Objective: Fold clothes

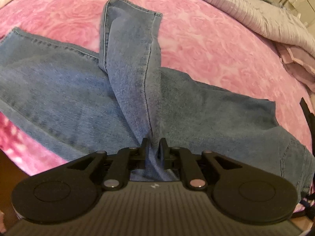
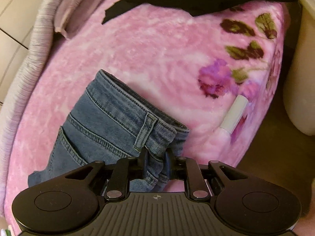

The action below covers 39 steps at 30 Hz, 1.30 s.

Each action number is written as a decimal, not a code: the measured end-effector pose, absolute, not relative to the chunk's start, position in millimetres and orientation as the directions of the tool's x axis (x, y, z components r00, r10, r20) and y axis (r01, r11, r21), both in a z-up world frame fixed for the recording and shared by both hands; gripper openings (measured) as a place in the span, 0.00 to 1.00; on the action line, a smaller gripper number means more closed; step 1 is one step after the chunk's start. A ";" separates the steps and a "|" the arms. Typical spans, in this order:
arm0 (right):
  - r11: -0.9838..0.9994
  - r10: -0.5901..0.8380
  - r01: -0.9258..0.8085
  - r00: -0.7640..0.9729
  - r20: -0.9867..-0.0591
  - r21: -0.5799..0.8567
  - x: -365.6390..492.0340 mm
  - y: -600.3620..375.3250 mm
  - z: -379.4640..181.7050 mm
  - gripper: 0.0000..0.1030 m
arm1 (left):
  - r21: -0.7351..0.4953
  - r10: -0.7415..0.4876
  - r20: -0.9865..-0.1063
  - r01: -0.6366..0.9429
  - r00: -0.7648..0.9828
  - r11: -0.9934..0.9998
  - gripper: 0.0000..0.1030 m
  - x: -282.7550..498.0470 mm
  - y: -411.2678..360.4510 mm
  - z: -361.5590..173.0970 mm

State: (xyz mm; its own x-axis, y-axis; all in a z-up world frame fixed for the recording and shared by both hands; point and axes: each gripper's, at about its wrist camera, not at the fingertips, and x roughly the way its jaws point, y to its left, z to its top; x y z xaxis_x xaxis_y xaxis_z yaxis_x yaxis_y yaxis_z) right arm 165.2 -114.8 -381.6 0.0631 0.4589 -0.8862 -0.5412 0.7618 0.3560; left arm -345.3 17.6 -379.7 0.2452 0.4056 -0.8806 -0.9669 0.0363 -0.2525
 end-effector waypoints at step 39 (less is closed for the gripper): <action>0.358 0.389 -0.760 -0.407 -0.827 0.542 -251.5 157.0 -411.4 0.33 | -0.219 0.329 -0.932 -0.961 0.155 -0.168 0.13 -616.5 182.0 -383.4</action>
